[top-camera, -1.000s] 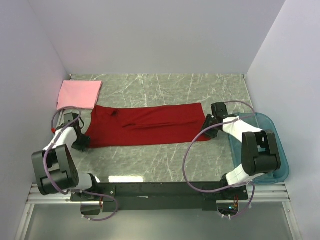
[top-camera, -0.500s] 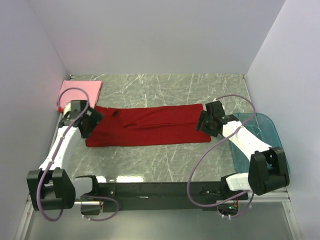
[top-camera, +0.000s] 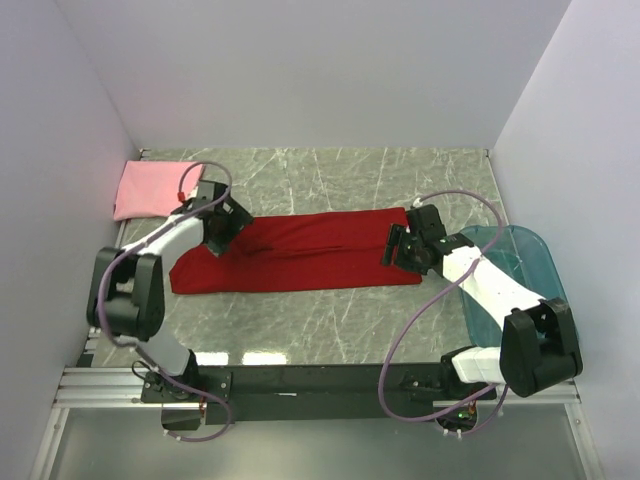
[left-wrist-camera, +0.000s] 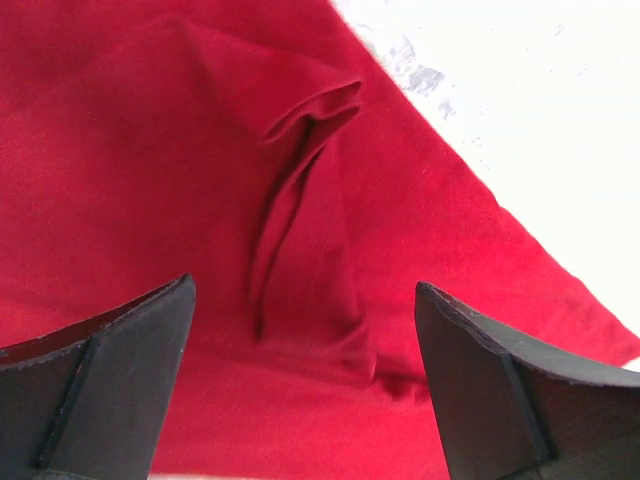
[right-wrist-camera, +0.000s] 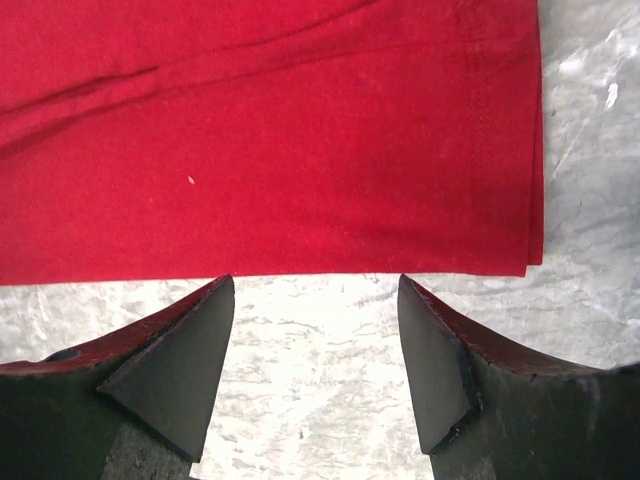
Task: Fold and stack the t-shirts
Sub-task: Fold the tshirt
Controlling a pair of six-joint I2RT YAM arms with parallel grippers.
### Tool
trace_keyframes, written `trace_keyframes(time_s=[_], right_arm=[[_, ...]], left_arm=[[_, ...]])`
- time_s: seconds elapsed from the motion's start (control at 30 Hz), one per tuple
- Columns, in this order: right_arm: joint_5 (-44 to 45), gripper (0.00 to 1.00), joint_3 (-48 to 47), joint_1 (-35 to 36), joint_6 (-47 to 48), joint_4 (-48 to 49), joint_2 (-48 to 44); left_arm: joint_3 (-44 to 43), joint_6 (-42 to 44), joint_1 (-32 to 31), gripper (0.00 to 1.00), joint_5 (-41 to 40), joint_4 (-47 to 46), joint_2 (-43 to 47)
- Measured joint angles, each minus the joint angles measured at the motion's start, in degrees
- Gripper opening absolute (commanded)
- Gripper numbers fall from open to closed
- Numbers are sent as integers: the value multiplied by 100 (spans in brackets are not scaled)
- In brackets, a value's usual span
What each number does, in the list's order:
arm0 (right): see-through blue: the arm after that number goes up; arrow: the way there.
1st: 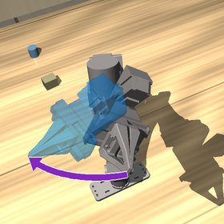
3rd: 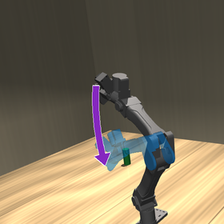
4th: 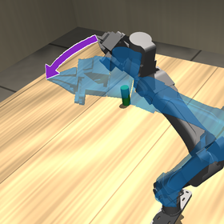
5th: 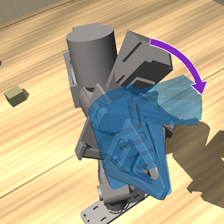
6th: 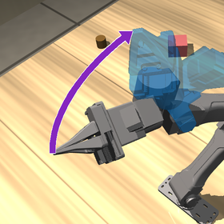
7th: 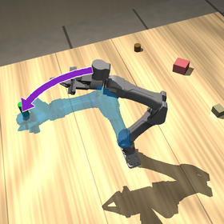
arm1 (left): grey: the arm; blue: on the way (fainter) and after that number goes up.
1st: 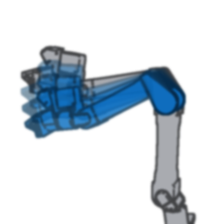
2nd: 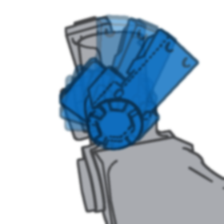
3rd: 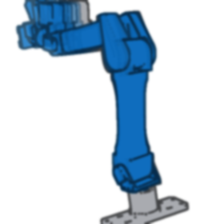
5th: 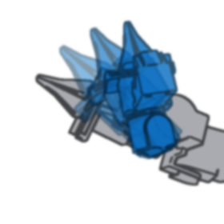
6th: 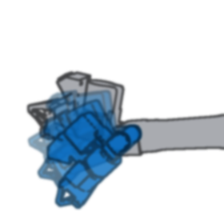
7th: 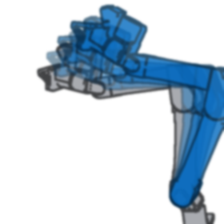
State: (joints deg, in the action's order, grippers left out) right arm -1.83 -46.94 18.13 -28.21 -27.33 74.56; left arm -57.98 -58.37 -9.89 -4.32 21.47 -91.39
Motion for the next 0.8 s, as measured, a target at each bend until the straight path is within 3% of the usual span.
trace_keyframes(time_s=[0.23, 0.8], right_arm=[[-68, 73, 138, 0, 111, 42, 0], [-79, 72, 153, 0, 238, 74, 0]], left_arm=[[-568, -4, -234, 89, 37, -125, -949], [-1790, -87, -525, 91, 153, -68, -1818]])
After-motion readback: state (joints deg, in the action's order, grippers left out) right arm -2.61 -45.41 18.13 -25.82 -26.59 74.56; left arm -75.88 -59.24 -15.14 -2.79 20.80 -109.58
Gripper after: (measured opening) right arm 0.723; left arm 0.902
